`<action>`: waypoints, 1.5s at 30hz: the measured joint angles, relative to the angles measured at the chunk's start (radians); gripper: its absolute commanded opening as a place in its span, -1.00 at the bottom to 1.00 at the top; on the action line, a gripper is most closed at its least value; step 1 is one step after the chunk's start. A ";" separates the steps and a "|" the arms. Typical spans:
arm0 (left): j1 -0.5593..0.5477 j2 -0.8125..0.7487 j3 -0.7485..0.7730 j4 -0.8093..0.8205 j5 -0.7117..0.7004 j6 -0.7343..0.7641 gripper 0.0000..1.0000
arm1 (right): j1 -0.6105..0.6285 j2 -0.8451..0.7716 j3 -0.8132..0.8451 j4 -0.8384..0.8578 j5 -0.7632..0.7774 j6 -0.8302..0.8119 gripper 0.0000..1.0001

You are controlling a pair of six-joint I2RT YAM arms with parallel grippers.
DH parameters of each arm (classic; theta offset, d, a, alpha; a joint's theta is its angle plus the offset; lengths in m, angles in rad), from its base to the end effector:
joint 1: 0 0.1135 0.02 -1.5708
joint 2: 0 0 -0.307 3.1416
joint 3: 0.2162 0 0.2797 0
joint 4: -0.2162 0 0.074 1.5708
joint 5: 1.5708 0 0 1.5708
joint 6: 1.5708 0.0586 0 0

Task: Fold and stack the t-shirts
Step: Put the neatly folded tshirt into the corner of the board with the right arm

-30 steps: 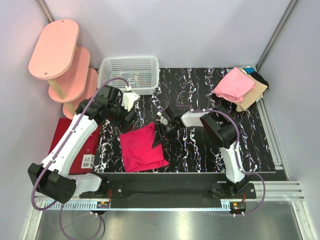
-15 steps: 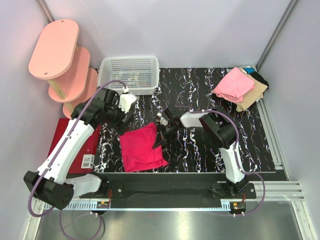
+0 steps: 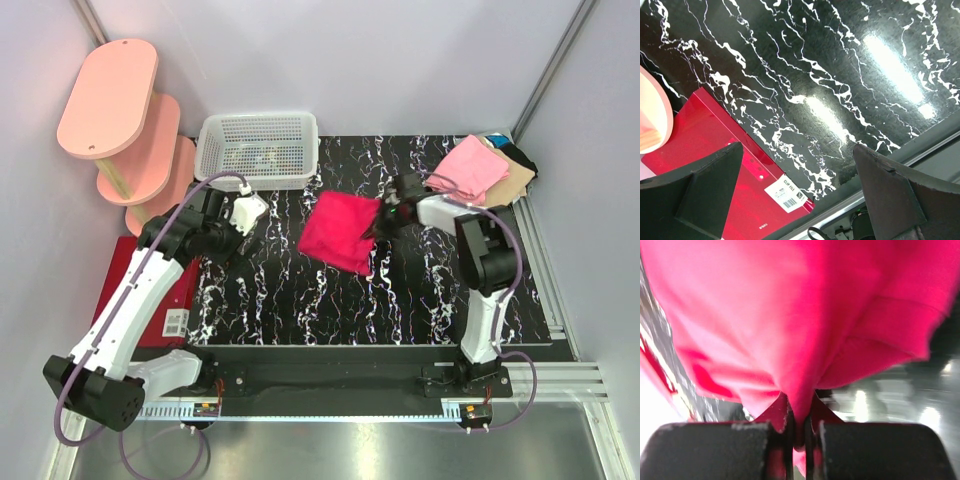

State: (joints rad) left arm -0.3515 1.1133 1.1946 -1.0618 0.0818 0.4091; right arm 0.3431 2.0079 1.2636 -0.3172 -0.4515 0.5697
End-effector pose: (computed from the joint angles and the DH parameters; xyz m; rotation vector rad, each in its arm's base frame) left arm 0.2101 -0.0821 0.3609 0.9753 2.3543 -0.0819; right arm 0.4183 0.1766 0.1401 0.1475 2.7494 0.8819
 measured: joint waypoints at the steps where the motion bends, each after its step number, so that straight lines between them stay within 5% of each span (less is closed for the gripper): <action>1: 0.003 -0.002 -0.005 0.000 -0.001 0.003 0.98 | -0.044 -0.013 0.000 -0.001 0.026 0.002 -1.00; 7: 0.019 -0.013 -0.030 0.001 -0.004 0.014 0.98 | -0.150 -0.034 0.094 -0.064 0.068 0.013 -1.00; 18: 0.039 -0.034 -0.082 0.009 -0.008 0.026 0.98 | -0.194 0.085 0.599 -0.180 -0.005 0.012 -1.00; 35: 0.115 -0.042 -0.138 0.028 -0.026 0.079 0.98 | -0.532 0.265 1.173 -0.417 -0.037 0.039 -1.00; 45: 0.136 -0.010 -0.141 0.037 -0.025 0.090 0.98 | -0.616 0.226 1.081 -0.468 0.026 0.040 -1.00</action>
State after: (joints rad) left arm -0.2153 1.1030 1.0534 -1.0248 0.0566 0.4992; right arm -0.2726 2.2337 2.3447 -0.7856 -0.4255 0.6094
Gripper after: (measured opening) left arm 0.987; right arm 0.059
